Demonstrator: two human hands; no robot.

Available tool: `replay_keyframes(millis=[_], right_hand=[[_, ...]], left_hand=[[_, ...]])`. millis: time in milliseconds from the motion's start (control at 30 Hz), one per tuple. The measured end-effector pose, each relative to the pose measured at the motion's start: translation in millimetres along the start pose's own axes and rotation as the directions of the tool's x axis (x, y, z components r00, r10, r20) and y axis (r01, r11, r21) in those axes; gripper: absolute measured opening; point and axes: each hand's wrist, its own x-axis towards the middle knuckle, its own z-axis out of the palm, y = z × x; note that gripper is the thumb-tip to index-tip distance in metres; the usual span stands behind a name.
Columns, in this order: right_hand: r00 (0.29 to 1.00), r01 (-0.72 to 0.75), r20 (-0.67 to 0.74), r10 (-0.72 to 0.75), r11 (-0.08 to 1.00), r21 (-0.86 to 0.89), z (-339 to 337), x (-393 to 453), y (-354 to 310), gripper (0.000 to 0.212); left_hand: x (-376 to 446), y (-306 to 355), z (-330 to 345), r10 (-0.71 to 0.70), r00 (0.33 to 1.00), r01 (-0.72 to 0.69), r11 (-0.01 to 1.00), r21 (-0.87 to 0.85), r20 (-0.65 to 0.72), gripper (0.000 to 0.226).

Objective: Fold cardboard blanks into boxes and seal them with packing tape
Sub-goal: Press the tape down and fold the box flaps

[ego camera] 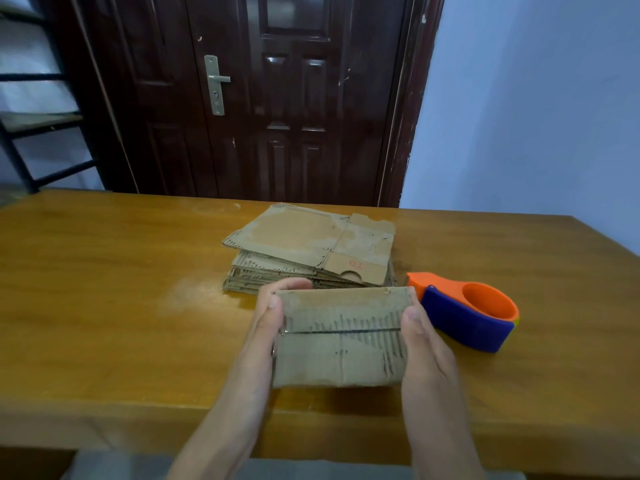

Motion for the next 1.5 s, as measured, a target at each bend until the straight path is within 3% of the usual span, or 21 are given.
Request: replay_keyframes(millis=[100,167,200,300,367,400,467,500,567,633,700,733,767,900,1000,1067,1200,1400,1500], right_hand=[[0.998,-0.033,0.060,0.034,0.999,-0.026,-5,0,-4,0.090],[0.997,-0.055,0.043,0.059,0.994,-0.090,-4,8,-6,0.097],[0.995,-0.093,0.017,0.096,0.990,-0.109,-5,13,-5,0.089],[0.980,-0.193,0.038,0.195,0.980,-0.051,-7,27,-2,0.055],[0.967,-0.144,0.201,0.155,0.987,-0.065,-18,25,8,0.051],[0.953,-0.106,0.276,0.121,0.992,-0.069,-23,23,14,0.051],[0.946,-0.059,0.312,0.085,0.994,-0.092,-28,18,16,0.052],[0.958,-0.048,0.274,0.079,0.992,-0.119,-27,18,14,0.055],[0.987,-0.025,0.147,0.061,0.972,-0.235,-21,19,9,0.073],[0.985,0.100,0.165,-0.040,0.922,-0.374,-28,13,10,0.083],[0.971,0.184,0.225,-0.087,0.870,-0.457,-32,10,7,0.073],[0.964,0.213,0.243,-0.106,0.855,-0.473,-32,9,4,0.069],[0.960,0.229,0.255,-0.117,0.853,-0.470,-31,8,0,0.067],[0.959,0.231,0.255,-0.124,0.863,-0.449,-20,14,-5,0.081],[0.972,0.222,0.154,-0.178,0.912,-0.344,-15,18,-14,0.043],[0.955,0.284,0.154,-0.254,0.932,-0.226,-19,16,-21,0.038],[0.966,0.227,0.137,-0.221,0.973,-0.029,-25,15,-25,0.016],[0.977,0.192,0.101,-0.190,0.981,-0.004,-20,24,-6,0.015],[0.972,0.221,0.088,-0.218,0.975,-0.015,-19,20,5,0.040]], left_hand=[[22,-8,2,0.017,1.000,-0.016,0.998,0.063,-0.004,0.027],[24,-2,9,0.032,0.997,-0.026,0.996,0.086,-0.073,0.034],[24,-2,11,0.052,0.996,-0.046,0.995,0.093,-0.068,0.046],[31,-11,7,0.043,0.998,-0.034,0.988,0.147,-0.055,0.026],[32,-15,4,-0.015,0.999,0.023,0.987,0.157,-0.051,0.038],[34,-17,0,-0.046,0.999,0.048,0.996,0.074,-0.027,0.034],[37,-27,-11,-0.082,0.997,0.083,0.987,-0.140,0.016,0.027],[42,-31,-13,-0.100,0.995,0.098,0.987,-0.124,-0.009,0.029],[31,-17,-12,-0.081,0.994,0.092,0.981,0.173,-0.068,0.055],[2,5,-3,0.040,0.981,0.037,0.920,0.391,-0.188,0.076],[-47,21,0,0.236,0.969,-0.112,0.665,0.738,-0.066,0.073],[-62,27,-1,0.281,0.959,-0.145,0.545,0.826,-0.018,0.076],[-75,33,-2,0.285,0.958,-0.131,0.514,0.848,-0.026,0.079],[-81,36,-10,0.293,0.950,-0.130,0.688,0.714,-0.110,0.075],[-94,44,-12,0.412,0.905,-0.260,0.736,0.626,-0.109,0.063],[-94,45,-13,0.444,0.888,-0.305,0.761,0.573,-0.116,0.057],[-88,40,-9,0.439,0.893,-0.357,0.822,0.443,-0.094,0.053],[-77,29,0,0.393,0.910,-0.341,0.893,0.295,-0.136,0.055],[-69,22,1,0.363,0.915,-0.311,0.913,0.265,-0.175,0.040]])
